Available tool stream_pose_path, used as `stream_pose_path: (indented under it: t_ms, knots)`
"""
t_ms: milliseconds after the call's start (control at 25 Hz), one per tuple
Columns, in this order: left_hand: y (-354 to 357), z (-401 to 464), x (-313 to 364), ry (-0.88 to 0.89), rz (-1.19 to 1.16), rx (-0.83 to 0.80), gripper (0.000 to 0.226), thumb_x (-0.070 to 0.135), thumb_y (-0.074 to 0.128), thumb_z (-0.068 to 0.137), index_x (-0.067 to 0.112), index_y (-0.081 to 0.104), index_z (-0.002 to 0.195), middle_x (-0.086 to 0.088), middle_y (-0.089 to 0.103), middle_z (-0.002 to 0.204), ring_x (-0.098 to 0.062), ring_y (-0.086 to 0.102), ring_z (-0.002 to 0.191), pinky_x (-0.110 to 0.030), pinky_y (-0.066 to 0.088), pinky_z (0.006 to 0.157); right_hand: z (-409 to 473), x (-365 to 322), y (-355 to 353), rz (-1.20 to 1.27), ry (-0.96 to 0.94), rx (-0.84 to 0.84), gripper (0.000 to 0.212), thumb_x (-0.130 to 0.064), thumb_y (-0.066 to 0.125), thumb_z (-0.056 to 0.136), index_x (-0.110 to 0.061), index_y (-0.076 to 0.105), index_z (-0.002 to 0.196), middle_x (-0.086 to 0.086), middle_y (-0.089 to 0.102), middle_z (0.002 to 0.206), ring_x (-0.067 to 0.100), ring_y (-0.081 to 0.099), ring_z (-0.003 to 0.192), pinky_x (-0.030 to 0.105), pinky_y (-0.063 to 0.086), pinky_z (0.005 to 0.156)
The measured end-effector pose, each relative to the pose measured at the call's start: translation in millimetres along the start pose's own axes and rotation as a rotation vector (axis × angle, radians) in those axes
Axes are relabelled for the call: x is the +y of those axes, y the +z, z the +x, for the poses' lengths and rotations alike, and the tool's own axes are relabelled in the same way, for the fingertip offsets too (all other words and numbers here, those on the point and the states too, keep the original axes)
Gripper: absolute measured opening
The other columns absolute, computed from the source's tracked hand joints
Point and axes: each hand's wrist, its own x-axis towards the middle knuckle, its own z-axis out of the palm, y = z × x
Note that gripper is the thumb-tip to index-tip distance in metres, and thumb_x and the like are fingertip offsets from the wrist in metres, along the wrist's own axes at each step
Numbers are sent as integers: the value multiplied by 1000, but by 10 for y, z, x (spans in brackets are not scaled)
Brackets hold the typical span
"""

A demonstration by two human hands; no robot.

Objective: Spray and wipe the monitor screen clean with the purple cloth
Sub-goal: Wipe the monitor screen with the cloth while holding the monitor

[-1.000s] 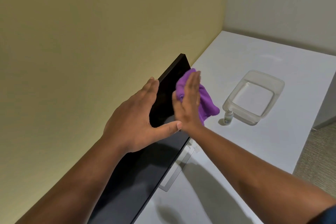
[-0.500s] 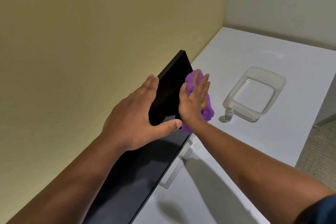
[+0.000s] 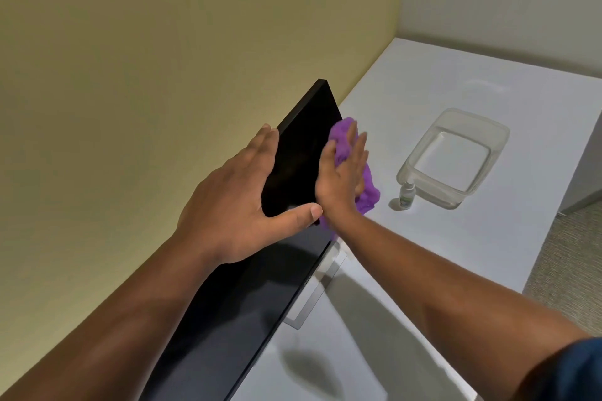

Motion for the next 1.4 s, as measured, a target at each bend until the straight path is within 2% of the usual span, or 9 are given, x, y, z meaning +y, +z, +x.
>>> stream_pose_path:
  t_ms: [120, 200, 280, 520, 720, 960, 1120, 1240, 1400]
  knots:
    - [5, 9, -5, 10, 3, 18, 123, 103, 24, 65, 33, -1, 162, 17, -4, 170, 1, 7, 153, -32, 31, 111, 62, -506, 73, 135, -298, 38, 65, -78, 18, 96, -58, -2, 155, -28, -9, 167, 11, -12, 157, 53, -7, 121]
    - [19, 17, 1, 21, 5, 25, 121, 101, 29, 68, 32, 1, 163, 14, -1, 171, -1, 7, 153, -34, 32, 112, -21, -526, 135, 72, -615, 26, 68, -72, 22, 99, -49, 2, 159, -27, -11, 166, 12, -15, 157, 49, -9, 117]
    - [20, 16, 6, 10, 12, 18, 121, 101, 27, 67, 31, 0, 163, 14, -1, 171, -3, 9, 154, -34, 31, 112, -53, -251, 154, -27, -673, 19, 74, -73, 17, 98, -39, 0, 161, -23, -15, 166, 14, -16, 157, 50, -5, 120]
    - [11, 25, 6, 3, 2, -3, 121, 104, 22, 65, 37, -5, 161, 19, -4, 170, -4, 11, 155, -36, 34, 111, -64, 934, 77, -34, -80, -25, 77, -75, 18, 96, -42, -13, 159, -19, -16, 168, 11, -12, 156, 58, 9, 126]
    - [-12, 28, 54, -12, -7, -23, 119, 103, 23, 65, 39, -7, 161, 21, -7, 169, -4, 9, 155, -40, 33, 116, -385, 1243, 203, 124, 203, -129, 73, -59, 27, 103, -35, -11, 160, -9, -9, 172, 17, -4, 159, 49, 8, 129]
    - [32, 49, 40, 14, 28, 1, 119, 100, 27, 68, 35, -5, 161, 17, -5, 170, -5, 10, 155, -36, 32, 111, 50, 560, 97, 85, -102, -19, 62, -73, 15, 97, -59, -22, 146, -46, -30, 150, -1, -21, 149, 38, 3, 124]
    - [30, 55, 30, 9, 24, -6, 120, 103, 23, 66, 36, -7, 161, 19, -5, 170, -3, 9, 155, -36, 32, 113, -309, 1000, 188, 152, 129, -56, 72, -60, 27, 103, -41, -13, 159, -13, -7, 171, 15, 1, 159, 45, 11, 129]
    - [19, 48, 33, 6, 29, -11, 120, 103, 22, 66, 37, -8, 161, 19, -7, 169, -4, 9, 155, -38, 33, 114, -637, 1163, 278, 180, 300, -111, 65, -56, 32, 104, -44, -3, 158, -2, 7, 172, 21, 27, 151, 39, 24, 123]
    - [8, 33, 40, 9, 32, -5, 119, 101, 25, 68, 34, -6, 161, 18, -6, 170, -5, 10, 155, -37, 33, 113, -463, 1016, 255, 287, 388, -136, 73, -61, 28, 104, -37, -12, 160, -10, -6, 172, 20, 4, 159, 51, 13, 127]
